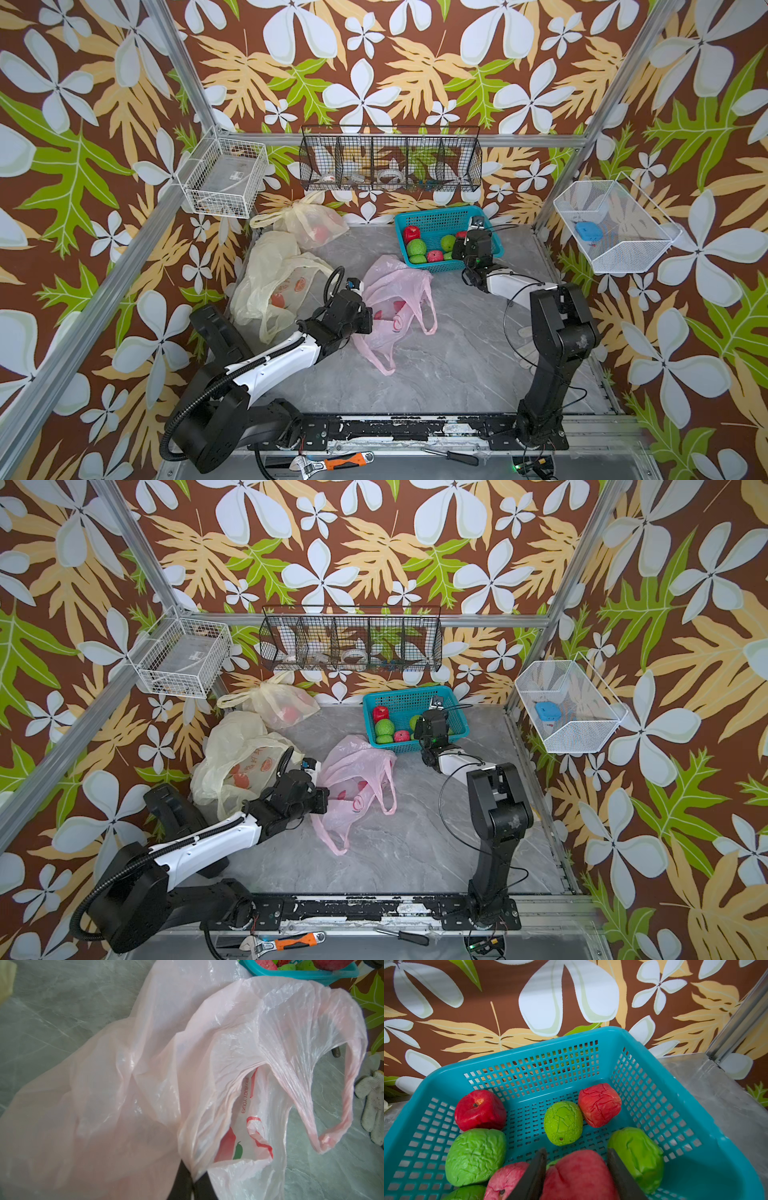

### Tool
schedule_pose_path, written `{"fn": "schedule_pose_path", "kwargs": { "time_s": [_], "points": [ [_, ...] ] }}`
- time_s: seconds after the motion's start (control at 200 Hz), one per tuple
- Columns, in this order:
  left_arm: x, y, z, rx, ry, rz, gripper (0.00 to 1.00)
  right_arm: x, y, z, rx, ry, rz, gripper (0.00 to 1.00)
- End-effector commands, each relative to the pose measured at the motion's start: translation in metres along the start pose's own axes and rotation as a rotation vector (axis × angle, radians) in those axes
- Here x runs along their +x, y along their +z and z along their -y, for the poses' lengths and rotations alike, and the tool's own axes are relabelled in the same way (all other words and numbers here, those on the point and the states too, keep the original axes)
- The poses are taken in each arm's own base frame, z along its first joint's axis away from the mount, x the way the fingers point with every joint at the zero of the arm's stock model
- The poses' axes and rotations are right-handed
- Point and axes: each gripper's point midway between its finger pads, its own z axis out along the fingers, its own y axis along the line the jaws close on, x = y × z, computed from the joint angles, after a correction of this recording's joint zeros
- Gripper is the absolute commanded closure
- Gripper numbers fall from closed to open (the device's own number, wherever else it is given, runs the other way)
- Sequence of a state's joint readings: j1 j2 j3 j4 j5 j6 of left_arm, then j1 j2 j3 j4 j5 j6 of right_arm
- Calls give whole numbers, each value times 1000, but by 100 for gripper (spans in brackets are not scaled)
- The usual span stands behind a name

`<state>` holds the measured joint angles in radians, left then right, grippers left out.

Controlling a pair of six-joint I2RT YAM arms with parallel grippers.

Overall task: Untie the knot of a plastic bag & take out the apple
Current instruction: Place the apple in the basket.

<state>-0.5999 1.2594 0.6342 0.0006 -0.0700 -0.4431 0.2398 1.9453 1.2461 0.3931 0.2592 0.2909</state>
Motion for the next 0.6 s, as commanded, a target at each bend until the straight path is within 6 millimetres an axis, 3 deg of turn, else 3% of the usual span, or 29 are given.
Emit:
{"fn": "schedule_pose_path", "kwargs": {
  "time_s": [0.0,0.125,0.33,0.596],
  "points": [
    [-3,3,3,15,-4,10,100,5,19,6,31,10,-25,54],
    [2,6,5,28,-7,-13,100,19,34,14,67,-6,-88,51],
    [7,2,4,41,-21,-16,100,48,39,17,76,-46,-193,28],
    [7,-2,4,40,-15,-12,100,23,19,12,37,-55,-154,24]
  ]
}}
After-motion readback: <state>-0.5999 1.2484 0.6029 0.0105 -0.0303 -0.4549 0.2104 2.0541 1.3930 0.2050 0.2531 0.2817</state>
